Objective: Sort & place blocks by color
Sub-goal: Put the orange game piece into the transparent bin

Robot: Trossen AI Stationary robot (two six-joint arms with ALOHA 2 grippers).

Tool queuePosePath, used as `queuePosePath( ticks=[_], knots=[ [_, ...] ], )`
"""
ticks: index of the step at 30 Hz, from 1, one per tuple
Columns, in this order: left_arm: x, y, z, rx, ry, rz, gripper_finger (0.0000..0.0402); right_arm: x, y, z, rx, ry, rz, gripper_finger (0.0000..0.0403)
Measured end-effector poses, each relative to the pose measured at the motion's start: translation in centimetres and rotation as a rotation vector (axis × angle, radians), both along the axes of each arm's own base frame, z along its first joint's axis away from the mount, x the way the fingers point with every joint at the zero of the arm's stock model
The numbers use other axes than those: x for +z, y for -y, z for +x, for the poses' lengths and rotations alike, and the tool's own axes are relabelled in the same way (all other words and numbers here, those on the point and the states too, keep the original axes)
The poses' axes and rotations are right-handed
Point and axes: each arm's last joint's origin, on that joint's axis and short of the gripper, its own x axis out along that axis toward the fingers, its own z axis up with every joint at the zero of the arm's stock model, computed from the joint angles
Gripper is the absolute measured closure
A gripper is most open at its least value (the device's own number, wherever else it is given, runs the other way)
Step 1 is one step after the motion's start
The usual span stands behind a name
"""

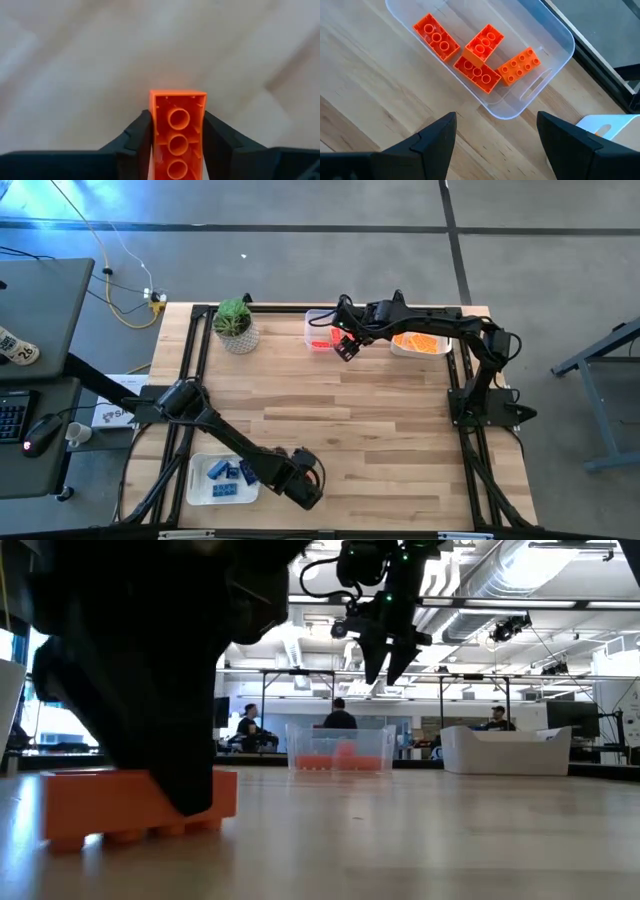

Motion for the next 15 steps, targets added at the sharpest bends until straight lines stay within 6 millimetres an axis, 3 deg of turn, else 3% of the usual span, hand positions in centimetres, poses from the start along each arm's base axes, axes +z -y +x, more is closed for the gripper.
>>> queuePosePath(
  ticks=[8,15],
  knots=[
    [3.3,-4.6,-0.4,-0.047,-0.074,0.119,0.0294,-0.1,-0.1,-0.5,0.038,-0.069,-0.007,0.0139],
    [6.5,-10.3,-0.4,-0.103,-0.094,0.229,0.0295,-0.3,-0.2,-1.4,0.027,-0.184,-0.029,0.0139]
  ],
)
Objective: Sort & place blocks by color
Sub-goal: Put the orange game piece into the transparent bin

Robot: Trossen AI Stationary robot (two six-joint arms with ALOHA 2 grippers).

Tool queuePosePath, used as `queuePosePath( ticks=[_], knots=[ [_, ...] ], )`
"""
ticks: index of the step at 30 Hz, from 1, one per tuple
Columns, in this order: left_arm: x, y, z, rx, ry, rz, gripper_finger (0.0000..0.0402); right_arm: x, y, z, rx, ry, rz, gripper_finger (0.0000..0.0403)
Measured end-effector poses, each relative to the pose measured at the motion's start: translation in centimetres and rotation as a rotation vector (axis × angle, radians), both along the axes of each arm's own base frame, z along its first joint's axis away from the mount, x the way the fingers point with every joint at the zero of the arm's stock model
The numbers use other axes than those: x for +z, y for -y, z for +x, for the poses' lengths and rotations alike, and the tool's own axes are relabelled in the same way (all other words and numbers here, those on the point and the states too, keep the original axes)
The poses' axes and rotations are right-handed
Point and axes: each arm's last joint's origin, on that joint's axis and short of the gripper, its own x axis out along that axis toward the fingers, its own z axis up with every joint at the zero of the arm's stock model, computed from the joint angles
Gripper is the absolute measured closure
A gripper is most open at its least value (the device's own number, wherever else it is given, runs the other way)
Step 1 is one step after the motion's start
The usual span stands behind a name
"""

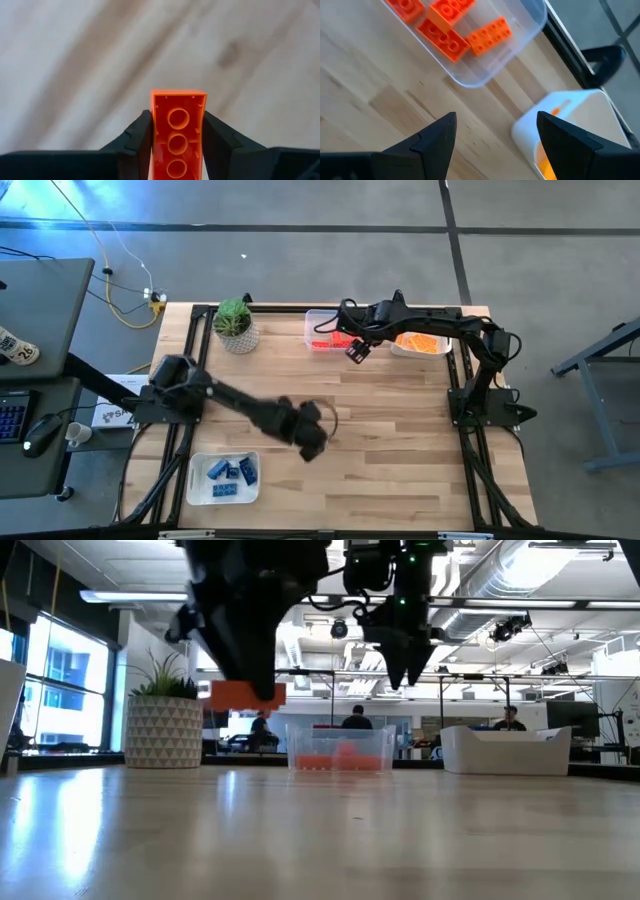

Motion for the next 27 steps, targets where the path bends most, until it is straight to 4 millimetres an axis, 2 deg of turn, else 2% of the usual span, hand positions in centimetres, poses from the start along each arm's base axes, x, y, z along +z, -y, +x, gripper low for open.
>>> queuePosePath(
  ticks=[10,16,22,27],
  knots=[
    [4.2,-10.1,-1.1,-0.050,-0.021,0.108,0.0295,-0.1,-0.3,-0.8,-0.025,-0.079,0.023,0.0139],
    [6.2,-16.4,-2.9,-0.043,-0.019,0.136,0.0295,-0.1,-0.4,-0.9,-0.095,-0.057,0.028,0.0139],
    [7.0,-21.5,-4.6,-0.040,0.006,0.121,0.0295,-0.1,-0.4,-0.9,-0.146,-0.040,0.030,0.0139],
    [7.3,-24.6,-5.1,-0.079,0.106,0.102,0.0295,-0.1,-0.4,-0.9,-0.196,-0.019,0.031,0.0139]
  ],
)
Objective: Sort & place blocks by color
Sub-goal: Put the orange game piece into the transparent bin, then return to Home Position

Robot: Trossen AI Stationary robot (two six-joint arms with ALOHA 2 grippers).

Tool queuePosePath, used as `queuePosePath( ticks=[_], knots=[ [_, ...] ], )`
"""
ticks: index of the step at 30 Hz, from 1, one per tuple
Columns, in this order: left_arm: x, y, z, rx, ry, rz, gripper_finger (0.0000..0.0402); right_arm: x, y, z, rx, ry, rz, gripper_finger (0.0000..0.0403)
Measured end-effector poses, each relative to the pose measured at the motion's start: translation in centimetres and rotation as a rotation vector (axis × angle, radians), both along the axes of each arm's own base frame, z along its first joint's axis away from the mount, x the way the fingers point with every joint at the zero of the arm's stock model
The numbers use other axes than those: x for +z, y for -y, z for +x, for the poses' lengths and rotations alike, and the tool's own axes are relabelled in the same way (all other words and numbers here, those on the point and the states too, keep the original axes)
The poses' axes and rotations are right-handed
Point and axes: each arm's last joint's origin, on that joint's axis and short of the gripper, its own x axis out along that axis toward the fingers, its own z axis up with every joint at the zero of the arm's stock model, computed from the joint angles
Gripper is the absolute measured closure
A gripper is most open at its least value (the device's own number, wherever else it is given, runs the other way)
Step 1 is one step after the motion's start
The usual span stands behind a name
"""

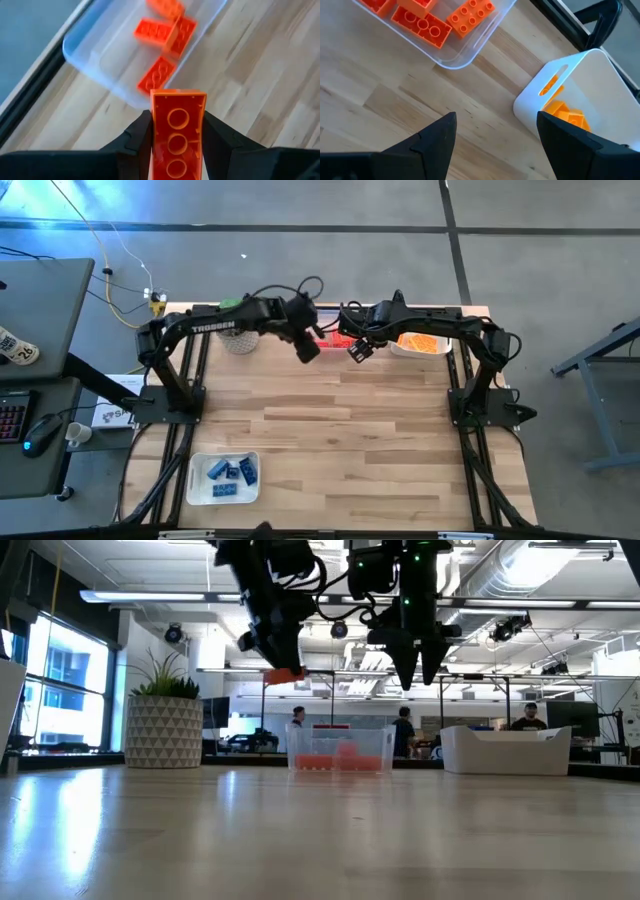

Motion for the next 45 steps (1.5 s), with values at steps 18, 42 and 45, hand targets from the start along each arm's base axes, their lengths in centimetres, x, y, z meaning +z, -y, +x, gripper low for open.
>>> queuePosePath(
  ticks=[18,42,45],
  knots=[
    [-1.9,-5.8,1.1,-0.086,0.156,0.096,0.0275,0.0,-0.1,0.1,-0.221,0.101,0.039,0.0139],
    [-1.1,-7.7,0.4,-0.078,0.260,0.108,0.0183,0.0,-3.8,1.2,-0.227,0.150,0.029,0.0139],
    [-0.5,-7.1,-0.3,-0.121,0.257,0.065,0.0185,0.0,-4.3,1.4,-0.212,0.150,0.017,0.0139]
  ],
)
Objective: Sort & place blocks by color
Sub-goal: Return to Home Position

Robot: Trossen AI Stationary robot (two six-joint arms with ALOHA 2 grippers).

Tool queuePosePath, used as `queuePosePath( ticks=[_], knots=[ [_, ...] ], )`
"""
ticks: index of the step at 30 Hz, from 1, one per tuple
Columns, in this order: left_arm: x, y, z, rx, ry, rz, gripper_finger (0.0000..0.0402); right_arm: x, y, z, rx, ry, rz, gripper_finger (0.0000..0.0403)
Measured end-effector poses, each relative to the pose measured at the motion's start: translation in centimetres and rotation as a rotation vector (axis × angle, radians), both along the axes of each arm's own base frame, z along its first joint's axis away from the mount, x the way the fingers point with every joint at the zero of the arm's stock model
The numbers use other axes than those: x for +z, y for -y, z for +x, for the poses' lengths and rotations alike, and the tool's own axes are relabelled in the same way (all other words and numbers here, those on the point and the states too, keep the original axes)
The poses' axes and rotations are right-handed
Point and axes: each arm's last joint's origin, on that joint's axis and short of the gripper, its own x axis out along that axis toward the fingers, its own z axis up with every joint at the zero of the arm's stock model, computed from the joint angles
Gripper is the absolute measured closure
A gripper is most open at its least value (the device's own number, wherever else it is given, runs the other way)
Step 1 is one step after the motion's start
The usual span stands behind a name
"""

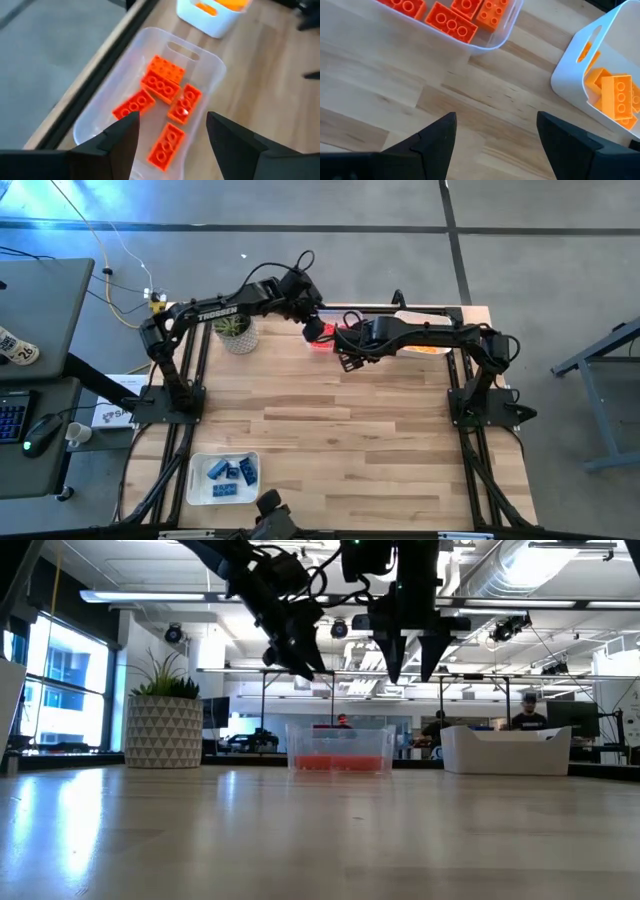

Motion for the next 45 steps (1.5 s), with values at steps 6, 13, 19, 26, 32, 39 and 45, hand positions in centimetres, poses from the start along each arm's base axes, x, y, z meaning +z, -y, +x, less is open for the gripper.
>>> queuePosePath(
  ticks=[6,13,19,26,32,39,45],
  knots=[
    [2.4,1.3,-1.9,-0.046,-0.016,-0.003,0.0185,0.0,-1.1,0.3,0.018,0.006,-0.033,0.0139],
    [7.1,4.1,-5.5,-0.108,0.074,0.016,0.0186,0.0,-2.6,1.3,0.079,0.069,-0.112,0.0139],
    [8.2,7.6,-10.5,-0.129,0.268,-0.034,0.0184,-0.7,-3.8,2.4,0.172,0.147,-0.120,0.0139],
    [5.3,12.0,-15.8,-0.036,0.414,0.038,0.0184,-0.9,-4.5,3.2,0.248,0.217,-0.111,0.0139],
    [1.5,14.8,-19.8,0.137,0.493,0.126,0.0184,-0.7,-4.1,3.6,0.268,0.252,-0.125,0.0139],
    [-2.8,16.8,-22.8,0.238,0.540,0.214,0.0185,-0.6,-3.3,3.9,0.290,0.282,-0.113,0.0139],
    [-5.6,17.8,-24.1,0.258,0.606,0.238,0.0185,-0.6,-2.3,3.8,0.266,0.290,-0.105,0.0139]
  ],
)
